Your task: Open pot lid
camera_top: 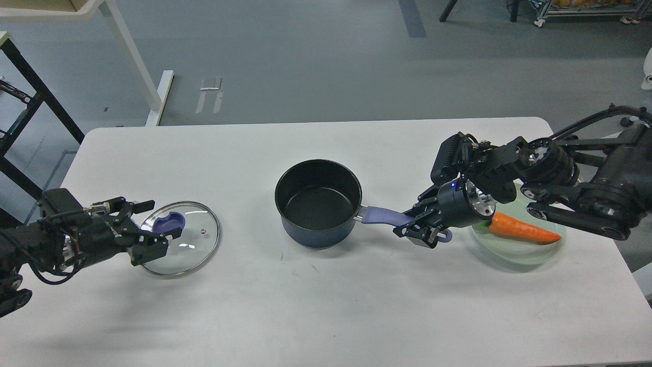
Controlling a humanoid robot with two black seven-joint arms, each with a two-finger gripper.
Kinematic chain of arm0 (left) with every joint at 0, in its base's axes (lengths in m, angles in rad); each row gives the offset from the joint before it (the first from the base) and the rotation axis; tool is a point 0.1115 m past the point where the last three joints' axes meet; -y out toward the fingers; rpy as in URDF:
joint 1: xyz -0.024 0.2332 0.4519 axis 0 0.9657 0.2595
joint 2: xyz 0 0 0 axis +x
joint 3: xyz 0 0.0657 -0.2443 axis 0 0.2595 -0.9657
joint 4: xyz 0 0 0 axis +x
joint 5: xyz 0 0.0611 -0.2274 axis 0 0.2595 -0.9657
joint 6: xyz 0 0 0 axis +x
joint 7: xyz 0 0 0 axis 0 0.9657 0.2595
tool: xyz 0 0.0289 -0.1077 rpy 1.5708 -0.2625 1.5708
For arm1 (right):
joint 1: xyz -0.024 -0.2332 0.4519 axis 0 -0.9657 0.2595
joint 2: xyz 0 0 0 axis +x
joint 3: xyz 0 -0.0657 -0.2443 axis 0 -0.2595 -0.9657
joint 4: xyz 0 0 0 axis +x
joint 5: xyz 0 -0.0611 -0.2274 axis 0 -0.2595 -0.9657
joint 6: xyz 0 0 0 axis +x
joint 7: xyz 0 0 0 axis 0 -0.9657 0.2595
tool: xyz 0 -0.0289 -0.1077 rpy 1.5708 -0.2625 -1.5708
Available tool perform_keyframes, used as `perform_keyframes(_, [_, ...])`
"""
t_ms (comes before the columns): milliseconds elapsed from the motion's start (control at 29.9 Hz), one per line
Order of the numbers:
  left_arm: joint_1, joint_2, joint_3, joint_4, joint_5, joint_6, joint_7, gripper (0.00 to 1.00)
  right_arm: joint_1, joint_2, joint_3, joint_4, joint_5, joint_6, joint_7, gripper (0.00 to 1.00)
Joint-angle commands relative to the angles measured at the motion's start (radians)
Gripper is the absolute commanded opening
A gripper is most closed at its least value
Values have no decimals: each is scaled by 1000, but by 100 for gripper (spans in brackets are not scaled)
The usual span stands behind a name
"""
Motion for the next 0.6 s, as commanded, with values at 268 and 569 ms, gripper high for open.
perform_keyframes(268, [-109,10,-146,-140,-1044,-364,0,99,0,-1,0,-1,1,0,0,68])
perform_keyframes(569, [-111,7,-189,-135,-1242,-440,0,99,8,-53,25,2,40,-3,0,98])
